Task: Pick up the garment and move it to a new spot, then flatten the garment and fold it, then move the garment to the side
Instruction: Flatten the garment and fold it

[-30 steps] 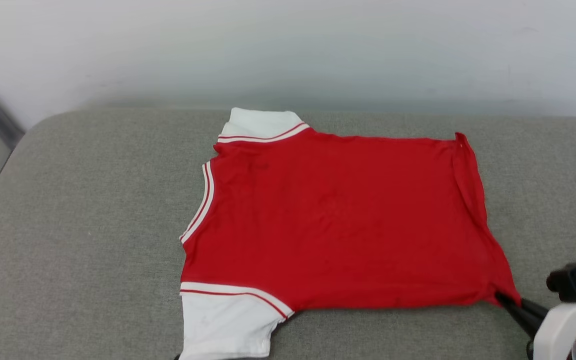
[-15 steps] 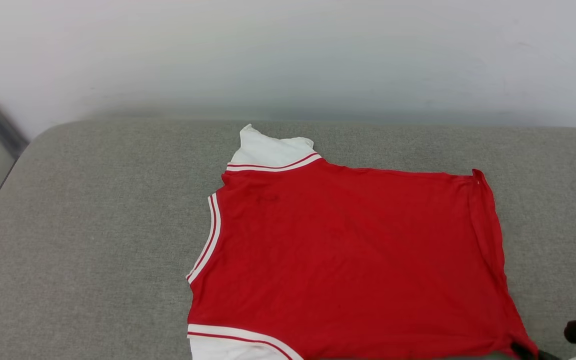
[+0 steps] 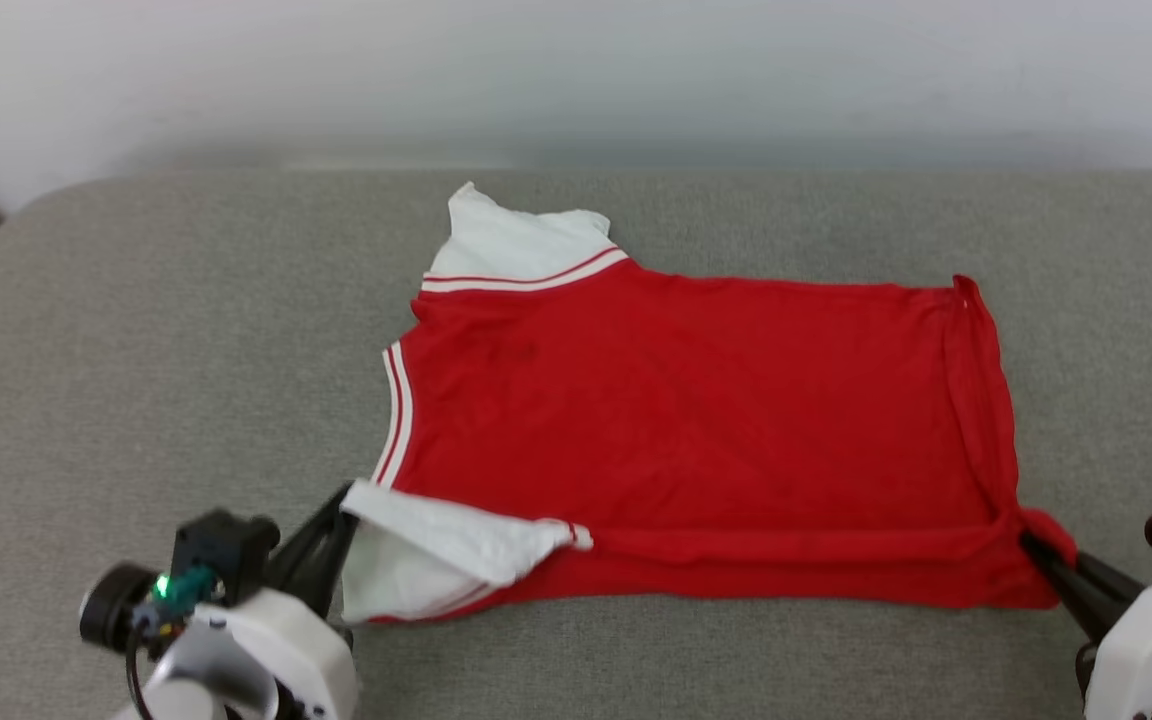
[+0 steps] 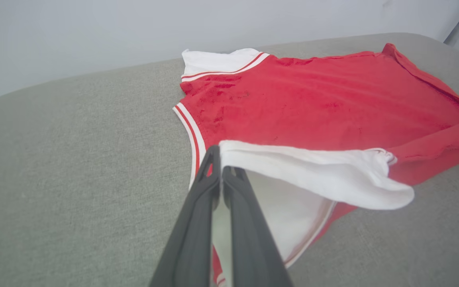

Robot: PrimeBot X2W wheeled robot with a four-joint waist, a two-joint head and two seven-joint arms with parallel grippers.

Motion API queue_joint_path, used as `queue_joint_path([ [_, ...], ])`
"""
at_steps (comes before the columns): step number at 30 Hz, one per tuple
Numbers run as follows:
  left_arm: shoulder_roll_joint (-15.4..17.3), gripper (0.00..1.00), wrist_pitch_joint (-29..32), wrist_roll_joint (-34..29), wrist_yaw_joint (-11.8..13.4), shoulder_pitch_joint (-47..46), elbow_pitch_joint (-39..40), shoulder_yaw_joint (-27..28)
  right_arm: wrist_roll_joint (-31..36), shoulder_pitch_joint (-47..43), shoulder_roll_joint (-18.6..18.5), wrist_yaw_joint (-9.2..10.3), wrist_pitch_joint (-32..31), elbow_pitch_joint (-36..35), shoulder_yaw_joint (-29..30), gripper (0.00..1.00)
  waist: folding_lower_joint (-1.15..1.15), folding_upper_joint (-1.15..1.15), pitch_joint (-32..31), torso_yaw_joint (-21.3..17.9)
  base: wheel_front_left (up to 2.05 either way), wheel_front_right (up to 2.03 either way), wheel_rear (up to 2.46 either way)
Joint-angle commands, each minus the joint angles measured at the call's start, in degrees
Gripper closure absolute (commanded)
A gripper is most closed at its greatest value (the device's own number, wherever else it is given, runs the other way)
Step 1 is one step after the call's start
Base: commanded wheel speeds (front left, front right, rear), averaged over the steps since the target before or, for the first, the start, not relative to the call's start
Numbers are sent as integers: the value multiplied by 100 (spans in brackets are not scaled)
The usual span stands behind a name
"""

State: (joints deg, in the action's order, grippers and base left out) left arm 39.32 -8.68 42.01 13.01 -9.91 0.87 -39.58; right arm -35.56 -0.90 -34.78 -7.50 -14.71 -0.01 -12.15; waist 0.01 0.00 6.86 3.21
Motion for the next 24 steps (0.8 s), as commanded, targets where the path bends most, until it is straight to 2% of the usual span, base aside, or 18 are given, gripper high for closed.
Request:
queue_joint_path([
  [1,15,100,98,-81,-122,-389,-114,27,56,195,52,3,-48,-91,61,100,-1,0,294,-97,0,0,0],
  [5,-32,100,270,-145,-369,-1062,-378,63,66,499,90,3,-193,-145,81,100,-1,0,623,-189,0,0,0],
  [7,-51,100,302,-162,-404,-1189,-437,67,60,595,104,2,-223,-143,66,100,-1,0,719,-225,0,0,0],
  [15,-211,100,446,-180,-724,-1981,-1256,76,39,1309,193,2,-328,315,-134,100,-1,0,1309,-364,0,0,0],
  [24,-646,100,382,-154,-1199,-2385,-2478,-177,57,1828,197,3,-227,947,-577,100,-1,0,1588,-381,0,0,0],
])
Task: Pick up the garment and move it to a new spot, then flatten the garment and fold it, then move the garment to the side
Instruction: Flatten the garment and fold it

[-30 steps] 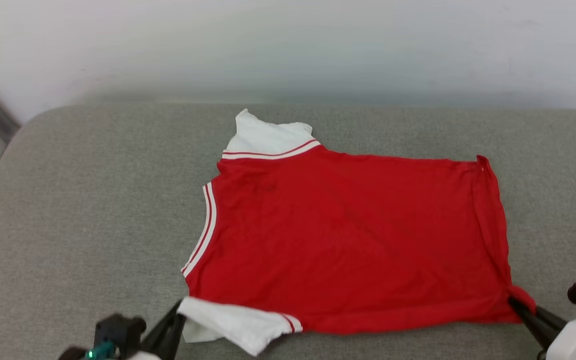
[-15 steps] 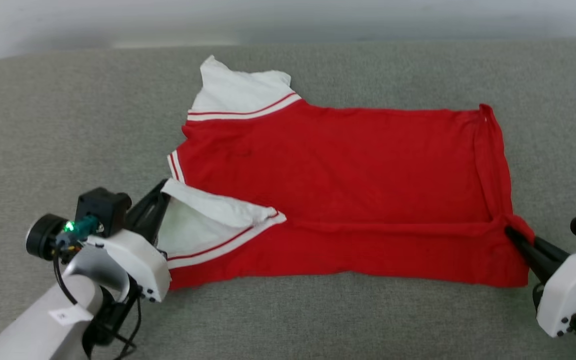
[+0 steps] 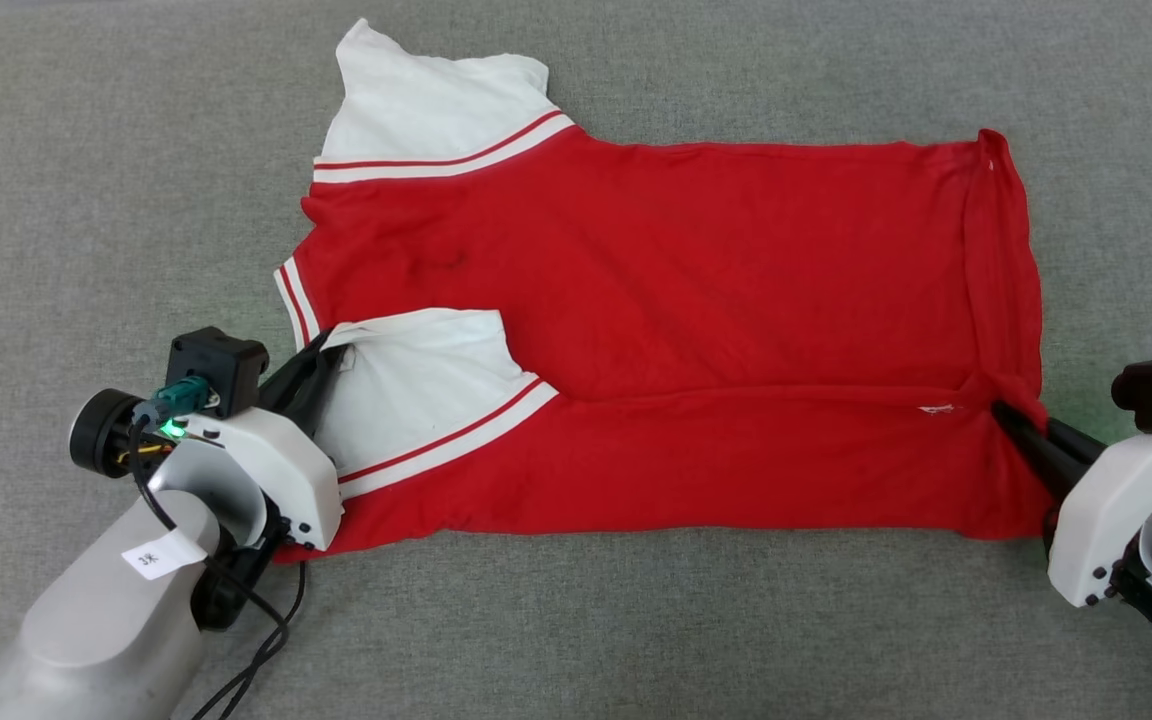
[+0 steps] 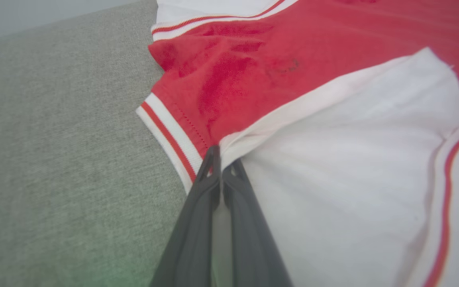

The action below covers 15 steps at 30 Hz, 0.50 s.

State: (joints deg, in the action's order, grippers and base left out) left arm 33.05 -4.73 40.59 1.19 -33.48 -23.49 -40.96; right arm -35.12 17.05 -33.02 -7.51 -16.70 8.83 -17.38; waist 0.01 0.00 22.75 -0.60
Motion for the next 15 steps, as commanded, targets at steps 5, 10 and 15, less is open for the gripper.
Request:
queue_joint_path([
  [5,-242,100,-208,-49,-128,-105,-651,-121,-71,161,7,3,82,303,-276,100,-1,0,-123,12,0,0,0],
  [10,-255,0,-395,-91,-233,-295,-925,-127,-149,159,-104,3,265,234,-289,0,-1,0,-430,82,0,0,0],
  [15,-43,0,-218,-166,-277,-488,-761,-138,-148,-6,-228,4,358,4,-203,0,-1,0,-765,186,0,0,0],
])
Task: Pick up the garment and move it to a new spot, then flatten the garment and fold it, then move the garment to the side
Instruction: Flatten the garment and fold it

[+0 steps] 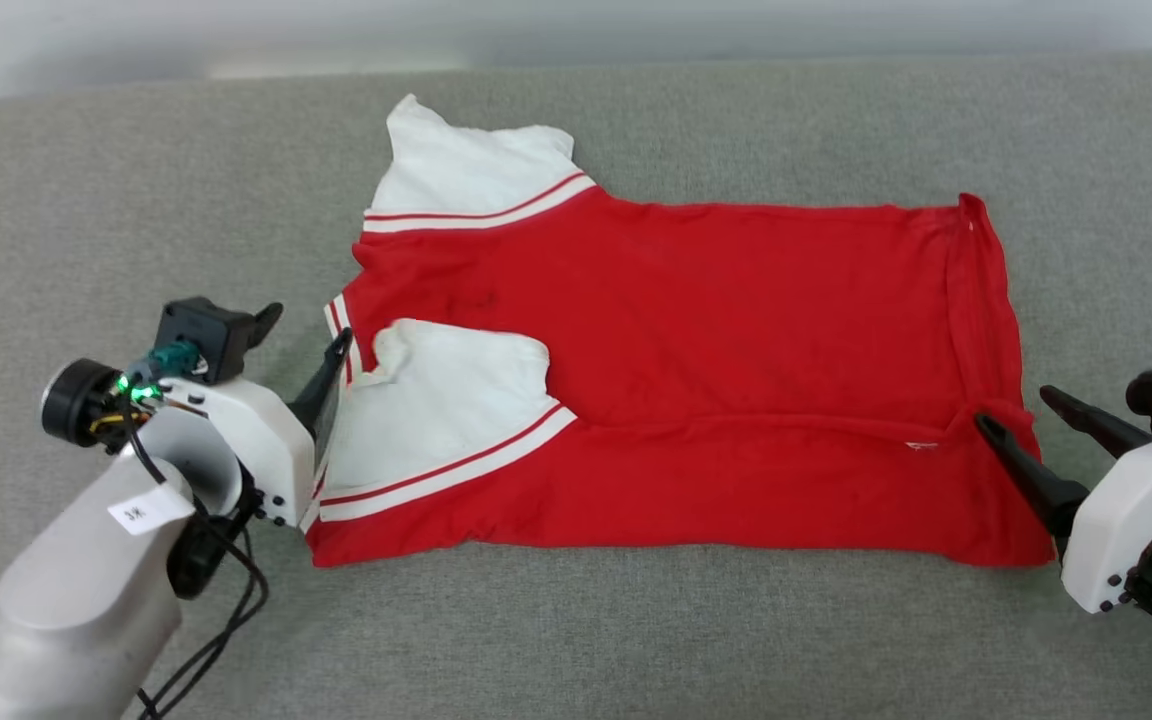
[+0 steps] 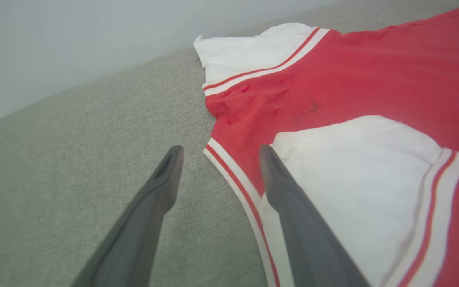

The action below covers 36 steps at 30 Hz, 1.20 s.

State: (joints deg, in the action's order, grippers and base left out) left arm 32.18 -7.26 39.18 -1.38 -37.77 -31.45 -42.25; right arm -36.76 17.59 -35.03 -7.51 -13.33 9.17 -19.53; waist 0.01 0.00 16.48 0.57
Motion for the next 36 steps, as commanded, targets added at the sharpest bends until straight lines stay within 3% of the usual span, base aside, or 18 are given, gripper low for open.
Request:
queue_joint_path([
  [1,102,0,124,-28,-24,-100,98,-20,26,-89,-44,3,22,-84,30,0,-1,0,-193,87,0,0,0],
  [5,307,0,646,50,-76,-260,429,-57,48,-200,-46,4,-40,-246,128,0,-1,0,-368,155,0,0,0],
  [12,686,0,2450,359,-309,-537,999,-364,126,-300,28,3,-247,-439,169,0,-1,0,-491,201,0,0,0],
  [20,944,0,4396,1147,-451,-590,1354,-637,145,-231,76,3,-476,-567,87,0,-1,0,-431,94,0,0,0],
  [27,1056,0,5127,1590,-448,-373,1409,-747,47,-111,99,3,-625,-522,-12,0,-1,0,-317,-91,0,0,0],
  [36,975,0,5407,1671,-490,80,1136,-1141,-9,114,171,3,-627,-367,-161,0,-1,0,-135,-261,0,0,0],
])
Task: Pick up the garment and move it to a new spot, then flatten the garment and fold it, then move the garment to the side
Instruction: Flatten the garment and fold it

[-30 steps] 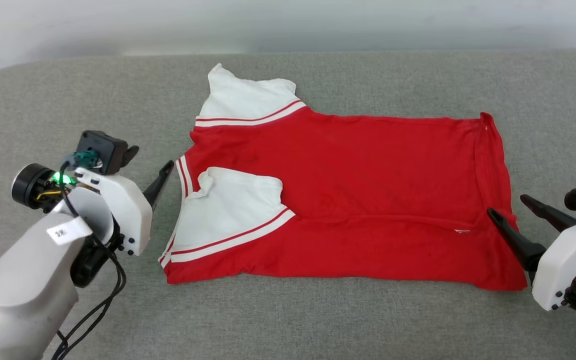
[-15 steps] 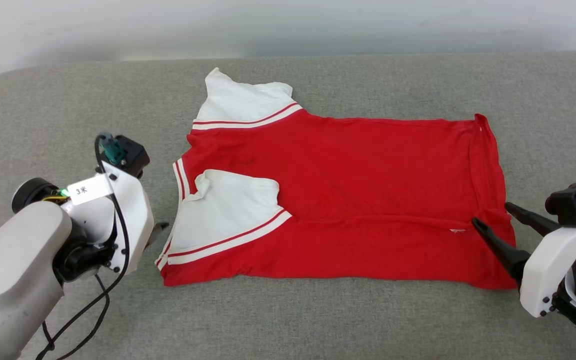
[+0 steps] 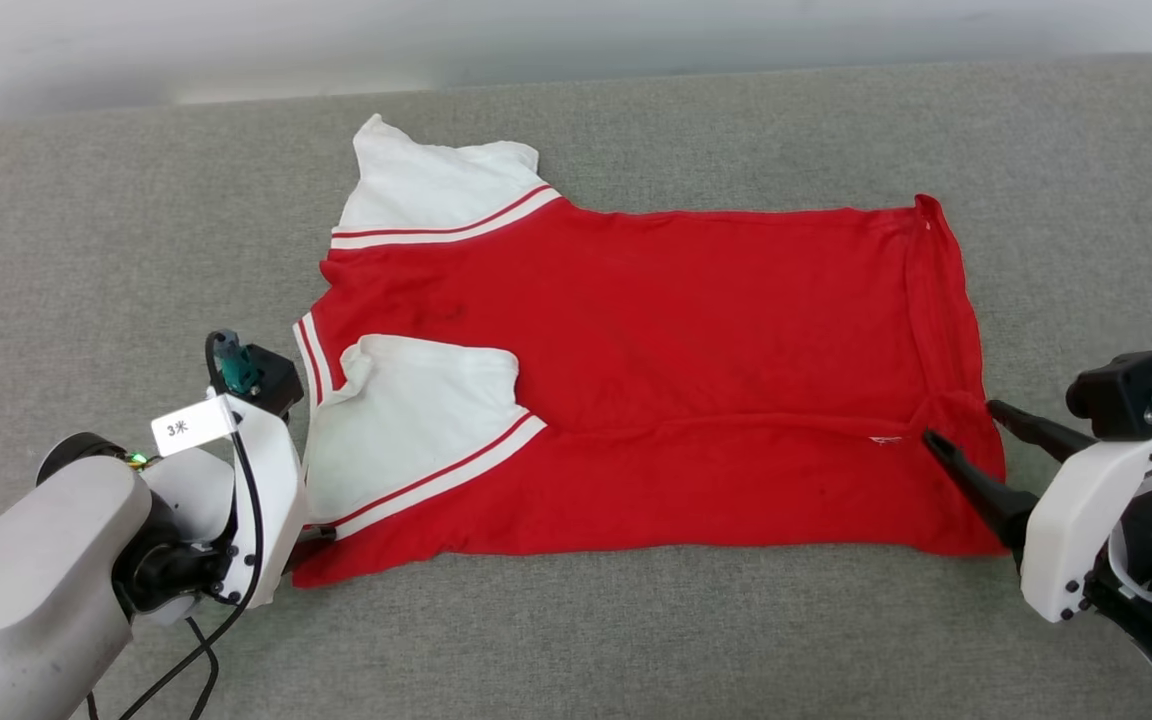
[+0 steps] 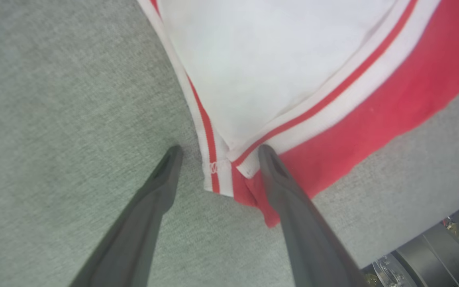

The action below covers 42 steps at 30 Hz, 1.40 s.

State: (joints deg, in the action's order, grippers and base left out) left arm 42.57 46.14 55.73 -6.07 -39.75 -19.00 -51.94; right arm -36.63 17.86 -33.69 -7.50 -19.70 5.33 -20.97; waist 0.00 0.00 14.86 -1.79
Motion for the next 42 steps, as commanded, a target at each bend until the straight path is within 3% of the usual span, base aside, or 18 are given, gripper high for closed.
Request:
queue_joint_path([
  [1,-64,0,59,-6,-32,338,-129,-225,-37,129,44,3,44,29,-13,0,0,0,36,-36,0,0,0],
  [3,-90,3,51,28,-49,431,-157,-287,-65,195,38,2,78,55,-9,0,0,0,40,-50,0,0,0],
  [4,-102,65,48,52,-61,453,-161,-307,-69,219,15,2,88,67,-26,0,0,0,34,-50,0,0,0],
  [5,-109,100,26,46,-67,450,-158,-321,-79,253,-21,2,88,71,-35,0,0,0,25,-44,0,0,0],
  [12,60,100,-129,78,-102,168,18,-217,-105,759,-487,2,-369,-86,-103,0,0,0,-203,58,0,0,0],
  [16,157,100,-257,94,-117,-4,235,-125,-318,1081,-917,2,-1217,-247,-332,0,0,0,-287,121,0,0,0],
  [23,318,100,-326,13,-123,-120,669,-133,-923,1400,-1305,2,-2929,-176,-809,0,0,0,-194,210,0,0,0],
  [30,252,100,-364,-38,-122,-204,837,-132,-1064,1255,-1098,3,-3292,234,-1016,0,0,0,23,308,0,0,0],
  [38,221,100,-438,-90,-124,-294,896,-128,-1084,898,-472,1,-2843,1077,-1403,0,0,0,275,392,0,0,0],
  [42,222,100,-504,-52,-125,-177,899,-150,-1175,839,-397,-7,-2617,1309,-1738,0,0,0,277,394,0,0,0],
])
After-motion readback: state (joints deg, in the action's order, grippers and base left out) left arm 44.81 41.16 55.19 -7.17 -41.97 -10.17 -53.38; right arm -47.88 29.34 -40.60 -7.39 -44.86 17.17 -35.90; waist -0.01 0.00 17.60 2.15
